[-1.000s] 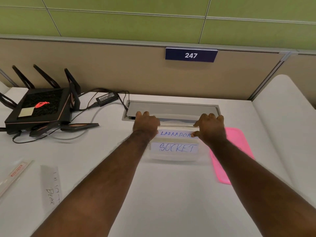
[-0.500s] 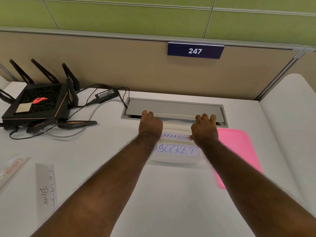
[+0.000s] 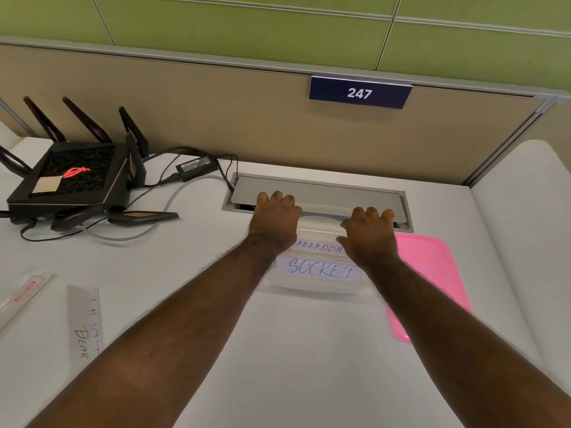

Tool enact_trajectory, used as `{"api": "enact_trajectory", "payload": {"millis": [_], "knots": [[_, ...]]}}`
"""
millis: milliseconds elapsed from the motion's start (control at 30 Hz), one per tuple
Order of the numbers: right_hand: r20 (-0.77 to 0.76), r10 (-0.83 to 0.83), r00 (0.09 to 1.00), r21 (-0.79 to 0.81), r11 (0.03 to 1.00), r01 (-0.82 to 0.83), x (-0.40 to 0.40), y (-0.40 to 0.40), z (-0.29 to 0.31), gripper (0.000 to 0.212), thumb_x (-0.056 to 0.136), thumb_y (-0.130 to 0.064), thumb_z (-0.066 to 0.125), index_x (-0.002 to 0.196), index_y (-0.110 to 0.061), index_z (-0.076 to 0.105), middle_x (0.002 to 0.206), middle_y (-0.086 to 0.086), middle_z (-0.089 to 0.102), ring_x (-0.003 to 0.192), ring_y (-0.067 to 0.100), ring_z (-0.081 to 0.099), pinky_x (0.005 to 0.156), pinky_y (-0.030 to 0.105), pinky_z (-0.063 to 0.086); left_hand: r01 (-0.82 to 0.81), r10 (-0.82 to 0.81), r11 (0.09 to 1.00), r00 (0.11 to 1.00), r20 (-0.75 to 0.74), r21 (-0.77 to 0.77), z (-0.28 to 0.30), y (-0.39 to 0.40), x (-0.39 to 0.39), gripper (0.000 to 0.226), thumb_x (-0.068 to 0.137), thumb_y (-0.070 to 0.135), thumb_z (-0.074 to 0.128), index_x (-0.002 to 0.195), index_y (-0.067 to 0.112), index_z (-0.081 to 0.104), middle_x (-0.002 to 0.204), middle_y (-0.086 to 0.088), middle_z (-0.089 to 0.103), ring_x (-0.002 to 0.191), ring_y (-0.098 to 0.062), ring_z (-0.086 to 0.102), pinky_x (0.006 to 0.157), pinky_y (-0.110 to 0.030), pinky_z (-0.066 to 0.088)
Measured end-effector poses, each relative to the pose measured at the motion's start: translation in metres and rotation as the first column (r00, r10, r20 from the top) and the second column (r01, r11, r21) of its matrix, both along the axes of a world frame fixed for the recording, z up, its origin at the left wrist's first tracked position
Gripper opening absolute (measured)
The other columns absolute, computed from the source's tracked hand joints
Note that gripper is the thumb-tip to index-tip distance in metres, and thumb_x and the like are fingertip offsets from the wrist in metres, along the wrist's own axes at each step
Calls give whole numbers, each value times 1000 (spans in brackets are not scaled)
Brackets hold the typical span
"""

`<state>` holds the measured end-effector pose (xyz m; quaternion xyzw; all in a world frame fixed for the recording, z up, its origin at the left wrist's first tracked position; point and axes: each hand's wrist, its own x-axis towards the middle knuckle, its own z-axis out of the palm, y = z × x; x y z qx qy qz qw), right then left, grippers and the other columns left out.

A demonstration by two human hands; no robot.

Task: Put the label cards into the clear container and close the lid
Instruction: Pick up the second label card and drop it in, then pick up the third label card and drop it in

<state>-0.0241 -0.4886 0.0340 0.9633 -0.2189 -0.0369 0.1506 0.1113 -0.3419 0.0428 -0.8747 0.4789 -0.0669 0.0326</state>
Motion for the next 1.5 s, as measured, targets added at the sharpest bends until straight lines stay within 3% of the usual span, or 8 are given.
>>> {"api": "enact_trajectory", "payload": {"millis": [167, 333, 667, 933, 1133, 1267, 1367, 1500], "knots": [[225, 3, 974, 75, 997, -21, -3, 19, 18, 33, 88, -39, 58, 115, -22, 68, 112, 6, 65, 94, 30, 61, 81, 43, 40, -21, 33, 972, 998, 46, -234, 14, 35, 2, 36, 76, 14, 50, 106, 24, 69, 105, 2, 61, 93, -24, 51, 80, -39, 32], [387, 26, 922, 112, 991, -75, 9, 51, 39, 37, 90, -37, 56, 123, -22, 64, 121, 6, 62, 103, 30, 59, 85, 45, 40, -120, 141, 934, 989, 40, -337, 26, 77, 10, 41, 74, 18, 46, 109, 25, 66, 113, 2, 61, 99, -25, 54, 86, -41, 32], [415, 232, 879, 158, 934, -321, 72, 183, 41, 37, 89, -35, 55, 122, -21, 65, 124, 5, 64, 105, 30, 60, 86, 45, 41, -413, 421, 869, 907, -32, -272, 19, 202, 33, 42, 79, 24, 53, 120, 26, 60, 122, 2, 60, 108, -23, 54, 89, -42, 37], [285, 371, 884, 310, 837, -452, 108, 299, -1, 43, 92, -42, 49, 131, -26, 56, 138, 2, 56, 123, 25, 53, 99, 49, 35, -709, 686, 676, 705, -178, -201, -6, 327, 44, 46, 83, 36, 59, 128, 23, 56, 127, -2, 61, 116, -24, 55, 94, -44, 42], [168, 474, 864, 460, 738, -494, 111, 360, -37, 54, 95, -42, 42, 146, -23, 36, 152, 1, 40, 138, 21, 34, 109, 49, 21, -829, 775, 534, 558, -295, -164, -35, 396, 29, 44, 82, 37, 58, 124, 20, 59, 123, -6, 64, 112, -29, 58, 93, -50, 42], [120, 519, 846, 544, 678, -494, 104, 388, -50, 60, 96, -37, 46, 150, -19, 28, 154, 3, 36, 143, 25, 27, 111, 51, 22, -875, 777, 477, 465, -424, -84, -54, 416, 14, 41, 89, 45, 50, 121, 23, 61, 118, -2, 66, 108, -26, 59, 94, -46, 41], [104, 536, 838, 557, 667, -495, 100, 400, -57, 60, 97, -34, 46, 151, -19, 25, 155, 3, 35, 144, 26, 26, 111, 51, 23, -882, 705, 470, 378, -600, -4, -64, 418, 1, 48, 92, 55, 39, 121, 24, 62, 120, -1, 69, 99, -23, 66, 89, -40, 53], [114, 551, 826, 582, 637, -505, 97, 407, -62, 59, 98, -32, 45, 152, -20, 25, 155, 4, 36, 144, 28, 27, 110, 51, 24, -890, 557, 455, 252, -791, 36, -68, 411, -14, 48, 93, 50, 50, 130, 21, 56, 132, -3, 62, 103, -24, 67, 75, -27, 54]]}}
